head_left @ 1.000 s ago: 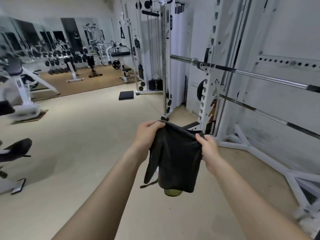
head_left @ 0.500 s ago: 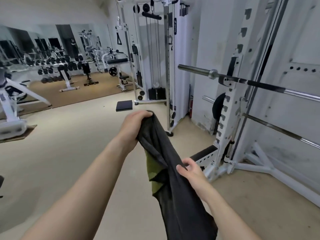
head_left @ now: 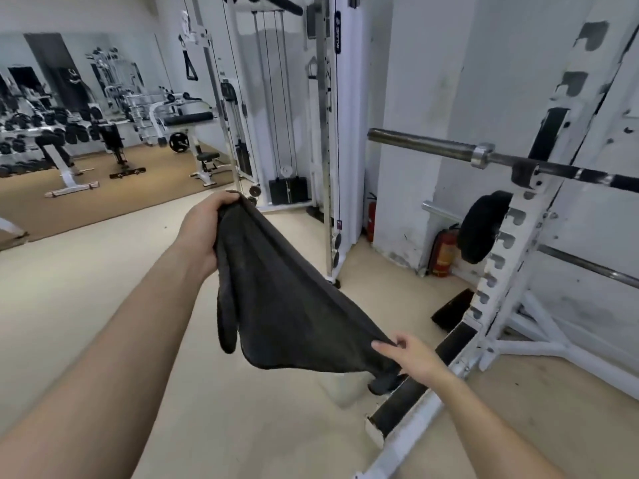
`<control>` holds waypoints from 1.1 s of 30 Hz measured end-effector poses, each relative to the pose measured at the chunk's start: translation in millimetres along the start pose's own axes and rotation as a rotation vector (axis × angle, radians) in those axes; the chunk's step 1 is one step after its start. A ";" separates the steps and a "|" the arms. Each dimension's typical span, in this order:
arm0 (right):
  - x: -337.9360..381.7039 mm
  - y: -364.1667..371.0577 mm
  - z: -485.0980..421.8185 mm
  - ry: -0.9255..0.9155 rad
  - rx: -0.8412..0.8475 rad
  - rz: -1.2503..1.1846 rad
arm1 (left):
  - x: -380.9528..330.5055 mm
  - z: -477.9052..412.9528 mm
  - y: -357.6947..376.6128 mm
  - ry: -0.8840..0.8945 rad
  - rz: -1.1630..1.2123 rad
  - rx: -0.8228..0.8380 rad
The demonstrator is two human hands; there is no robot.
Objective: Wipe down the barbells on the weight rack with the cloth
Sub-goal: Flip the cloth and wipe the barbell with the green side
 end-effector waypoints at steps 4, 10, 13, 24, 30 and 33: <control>-11.4 15.6 -67.1 0.131 0.017 0.281 | -38.2 -109.8 -18.7 -0.065 0.053 0.037; 26.5 31.0 -155.6 0.310 -0.126 -0.156 | -34.5 -250.4 14.4 -0.138 -0.259 0.070; 85.9 32.3 -221.0 0.278 -0.248 -0.454 | -3.2 -305.5 54.3 -0.063 -0.566 0.215; 199.8 -41.5 -447.0 0.220 -0.424 -0.808 | -7.0 -425.2 193.1 0.170 -0.790 0.814; 218.8 -118.1 -518.4 0.116 -0.352 -0.295 | -46.4 -502.9 228.3 0.134 -0.922 1.329; 248.8 -150.9 -552.1 0.024 -0.256 -0.218 | -77.2 -600.8 257.6 0.404 -0.782 0.969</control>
Point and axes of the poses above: each hand's wrist, its own z-axis away from the middle knuckle, its own y-axis out of the palm, x = y × z, the point moved 5 cm from there along -z, towards the middle knuckle, and after that the axes turned 11 degrees about -y, right-handed, at the moved point
